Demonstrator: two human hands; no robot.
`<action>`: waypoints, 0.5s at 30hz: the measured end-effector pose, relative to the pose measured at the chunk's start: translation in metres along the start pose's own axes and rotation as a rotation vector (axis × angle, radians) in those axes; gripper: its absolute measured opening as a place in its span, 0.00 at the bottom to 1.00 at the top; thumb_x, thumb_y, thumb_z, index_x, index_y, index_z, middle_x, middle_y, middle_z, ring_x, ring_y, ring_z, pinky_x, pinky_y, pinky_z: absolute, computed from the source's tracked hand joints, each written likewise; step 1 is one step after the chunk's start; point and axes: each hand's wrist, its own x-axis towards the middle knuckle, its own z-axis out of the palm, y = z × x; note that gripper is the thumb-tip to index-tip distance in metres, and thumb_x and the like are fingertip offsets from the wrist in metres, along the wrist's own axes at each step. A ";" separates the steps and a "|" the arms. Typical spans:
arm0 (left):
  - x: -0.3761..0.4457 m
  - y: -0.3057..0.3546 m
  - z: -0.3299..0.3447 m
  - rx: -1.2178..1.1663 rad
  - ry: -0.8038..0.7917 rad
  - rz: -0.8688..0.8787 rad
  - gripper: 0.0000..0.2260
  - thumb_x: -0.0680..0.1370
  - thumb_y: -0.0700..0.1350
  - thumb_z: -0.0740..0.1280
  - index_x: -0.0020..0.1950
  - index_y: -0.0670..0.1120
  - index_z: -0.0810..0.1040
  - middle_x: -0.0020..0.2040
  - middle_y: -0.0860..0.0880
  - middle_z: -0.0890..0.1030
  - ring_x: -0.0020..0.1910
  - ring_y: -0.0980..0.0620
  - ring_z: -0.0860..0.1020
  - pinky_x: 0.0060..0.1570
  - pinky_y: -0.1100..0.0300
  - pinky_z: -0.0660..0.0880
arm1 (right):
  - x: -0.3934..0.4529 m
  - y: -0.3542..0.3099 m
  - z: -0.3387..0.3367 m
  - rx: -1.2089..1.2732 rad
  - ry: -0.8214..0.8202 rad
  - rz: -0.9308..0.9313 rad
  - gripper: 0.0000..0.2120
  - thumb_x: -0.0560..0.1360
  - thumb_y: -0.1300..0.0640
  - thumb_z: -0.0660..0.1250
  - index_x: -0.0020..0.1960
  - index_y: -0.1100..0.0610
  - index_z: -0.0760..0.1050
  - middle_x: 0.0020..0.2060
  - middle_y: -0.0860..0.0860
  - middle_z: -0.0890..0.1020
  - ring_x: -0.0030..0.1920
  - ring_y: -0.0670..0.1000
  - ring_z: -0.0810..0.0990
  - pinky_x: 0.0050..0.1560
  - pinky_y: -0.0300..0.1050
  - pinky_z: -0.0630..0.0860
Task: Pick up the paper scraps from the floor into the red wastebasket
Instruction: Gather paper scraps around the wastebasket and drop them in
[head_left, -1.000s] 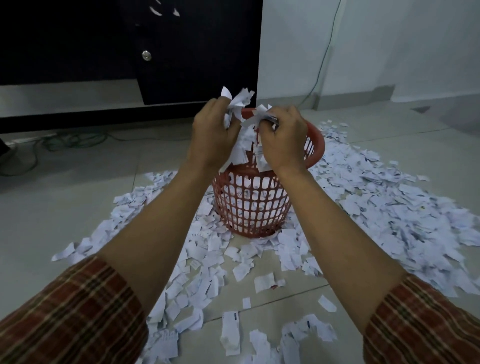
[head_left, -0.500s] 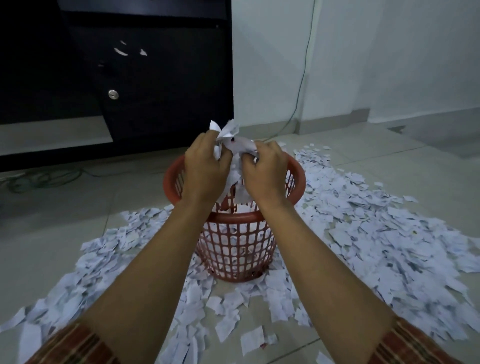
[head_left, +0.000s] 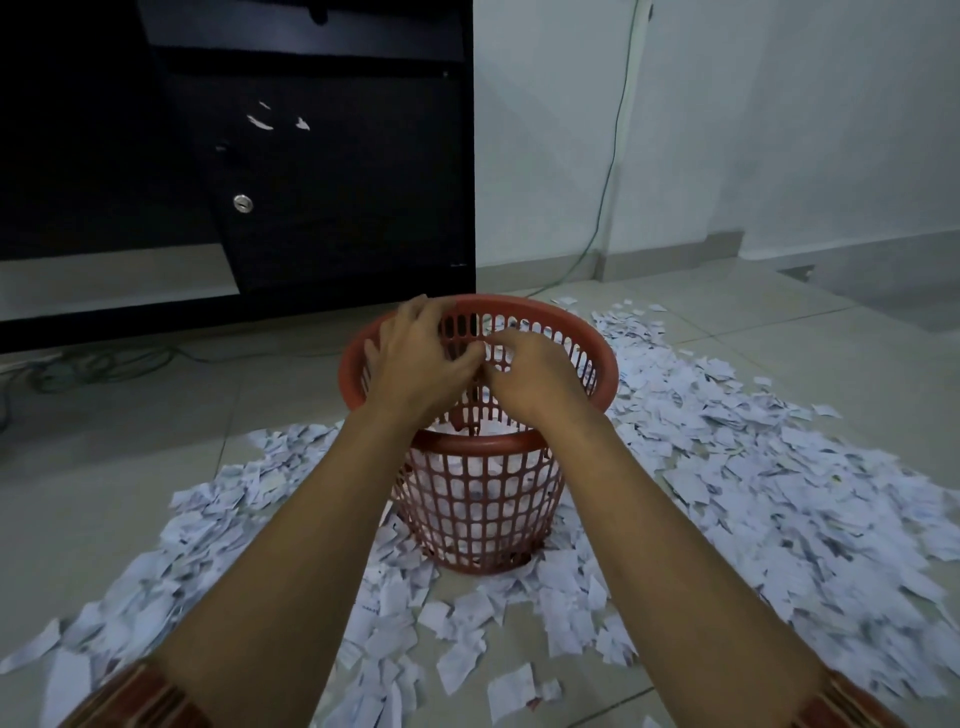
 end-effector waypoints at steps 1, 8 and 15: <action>-0.001 0.000 -0.001 -0.006 -0.002 0.009 0.25 0.75 0.57 0.66 0.71 0.56 0.67 0.72 0.50 0.66 0.71 0.45 0.63 0.70 0.37 0.59 | -0.002 -0.002 0.000 0.009 0.012 -0.007 0.18 0.78 0.49 0.66 0.66 0.50 0.74 0.64 0.53 0.77 0.63 0.55 0.75 0.60 0.52 0.73; -0.019 -0.014 -0.018 -0.077 0.090 0.100 0.10 0.77 0.48 0.66 0.58 0.49 0.79 0.57 0.52 0.74 0.60 0.51 0.71 0.62 0.52 0.71 | -0.028 -0.014 0.002 -0.258 0.014 0.022 0.14 0.79 0.46 0.60 0.61 0.48 0.77 0.59 0.50 0.79 0.67 0.57 0.67 0.67 0.62 0.56; -0.058 -0.043 -0.021 -0.108 0.244 0.229 0.04 0.76 0.45 0.65 0.41 0.49 0.75 0.41 0.54 0.74 0.42 0.52 0.72 0.43 0.53 0.72 | -0.063 -0.045 0.038 -0.041 0.434 -0.206 0.10 0.75 0.49 0.62 0.45 0.50 0.80 0.45 0.46 0.79 0.53 0.51 0.72 0.51 0.46 0.58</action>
